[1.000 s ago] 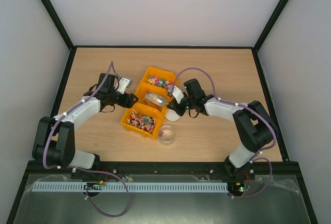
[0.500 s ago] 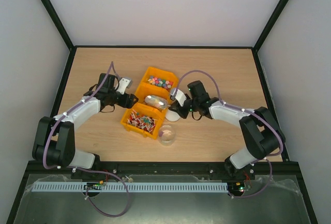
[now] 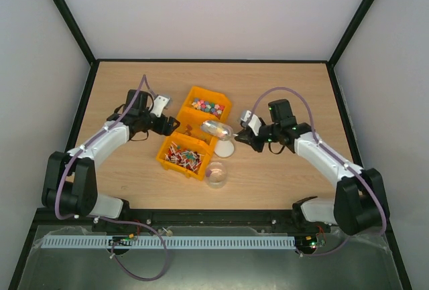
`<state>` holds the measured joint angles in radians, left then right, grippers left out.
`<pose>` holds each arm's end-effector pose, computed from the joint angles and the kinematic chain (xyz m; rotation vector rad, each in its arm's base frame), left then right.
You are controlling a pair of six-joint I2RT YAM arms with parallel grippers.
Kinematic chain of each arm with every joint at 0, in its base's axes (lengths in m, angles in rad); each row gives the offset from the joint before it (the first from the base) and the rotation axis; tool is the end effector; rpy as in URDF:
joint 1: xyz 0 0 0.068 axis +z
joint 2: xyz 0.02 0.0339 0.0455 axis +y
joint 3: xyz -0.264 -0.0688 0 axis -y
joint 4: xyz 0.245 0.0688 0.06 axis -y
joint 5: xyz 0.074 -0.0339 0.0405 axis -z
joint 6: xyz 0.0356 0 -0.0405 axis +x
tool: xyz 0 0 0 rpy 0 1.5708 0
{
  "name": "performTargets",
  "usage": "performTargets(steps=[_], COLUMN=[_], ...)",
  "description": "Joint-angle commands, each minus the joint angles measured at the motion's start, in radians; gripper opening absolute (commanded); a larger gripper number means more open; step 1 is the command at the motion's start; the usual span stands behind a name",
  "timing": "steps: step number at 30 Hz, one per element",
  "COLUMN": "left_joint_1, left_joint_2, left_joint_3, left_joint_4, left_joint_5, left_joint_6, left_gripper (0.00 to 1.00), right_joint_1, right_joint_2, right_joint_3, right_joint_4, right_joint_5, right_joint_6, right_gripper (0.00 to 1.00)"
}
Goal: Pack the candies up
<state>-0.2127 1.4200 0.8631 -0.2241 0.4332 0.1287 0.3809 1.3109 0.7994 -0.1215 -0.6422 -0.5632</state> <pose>0.2857 -0.0770 0.2211 0.6028 2.2463 -0.5497 0.2500 0.1231 0.2404 -1.2643 1.7017 0.5960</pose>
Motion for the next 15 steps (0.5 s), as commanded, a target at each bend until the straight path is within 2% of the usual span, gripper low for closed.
performTargets(steps=[1,10,15], left_joint_1=[0.004,0.004,0.004], left_joint_2=[-0.021,-0.044,-0.057], left_joint_3=[0.029,0.034,0.027], left_joint_4=[-0.029,-0.057,-0.063], left_joint_5=[0.027,0.042,0.039], left_joint_6=[0.03,0.042,0.045], left_gripper=[0.8,0.8,0.8], right_joint_1=[-0.039,-0.045,-0.045], right_joint_2=[-0.107,-0.266,-0.309], right_joint_3=[0.024,0.007,-0.001], right_joint_4=[-0.252,-0.577,-0.684], right_joint_5=[-0.108,-0.077,-0.043], right_joint_6=[-0.167,-0.428,-0.496], right_gripper=[0.01,0.01,0.01])
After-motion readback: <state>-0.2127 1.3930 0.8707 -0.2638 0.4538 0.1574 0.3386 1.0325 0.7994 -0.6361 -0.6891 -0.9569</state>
